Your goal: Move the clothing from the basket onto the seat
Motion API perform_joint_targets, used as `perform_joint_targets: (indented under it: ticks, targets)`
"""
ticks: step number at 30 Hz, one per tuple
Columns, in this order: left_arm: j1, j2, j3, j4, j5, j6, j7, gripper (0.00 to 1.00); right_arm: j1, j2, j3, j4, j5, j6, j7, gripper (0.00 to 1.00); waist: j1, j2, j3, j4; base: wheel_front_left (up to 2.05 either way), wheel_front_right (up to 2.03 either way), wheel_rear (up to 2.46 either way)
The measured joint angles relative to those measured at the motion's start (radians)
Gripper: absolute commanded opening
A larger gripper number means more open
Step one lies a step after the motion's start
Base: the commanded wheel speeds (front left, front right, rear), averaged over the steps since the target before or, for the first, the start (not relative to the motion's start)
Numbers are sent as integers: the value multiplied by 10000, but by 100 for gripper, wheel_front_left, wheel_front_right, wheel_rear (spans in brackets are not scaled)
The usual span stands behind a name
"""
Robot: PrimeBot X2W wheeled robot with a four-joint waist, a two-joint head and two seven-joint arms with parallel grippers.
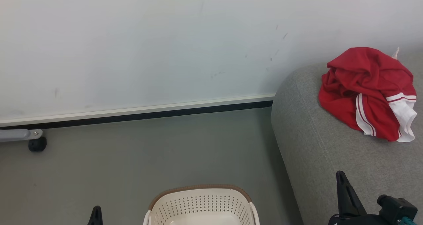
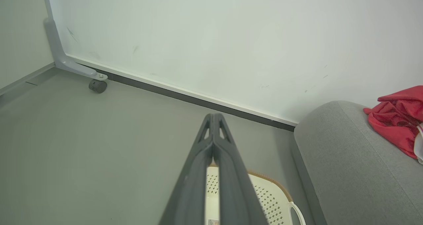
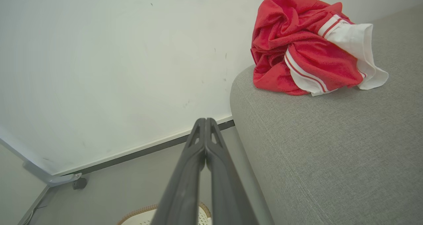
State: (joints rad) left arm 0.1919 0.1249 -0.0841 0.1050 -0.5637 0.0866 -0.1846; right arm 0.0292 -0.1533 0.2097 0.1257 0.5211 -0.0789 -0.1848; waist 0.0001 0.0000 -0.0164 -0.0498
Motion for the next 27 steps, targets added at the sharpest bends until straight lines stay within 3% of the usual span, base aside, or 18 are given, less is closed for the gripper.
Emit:
perform_joint_targets:
  ticks: [27]
  targets:
    - [-760, -240, 548, 514, -3187, -616, 965, 0, -326, 347, -1081, 466, 3340, 604, 961, 0, 0, 0, 53, 155, 0, 0, 0]
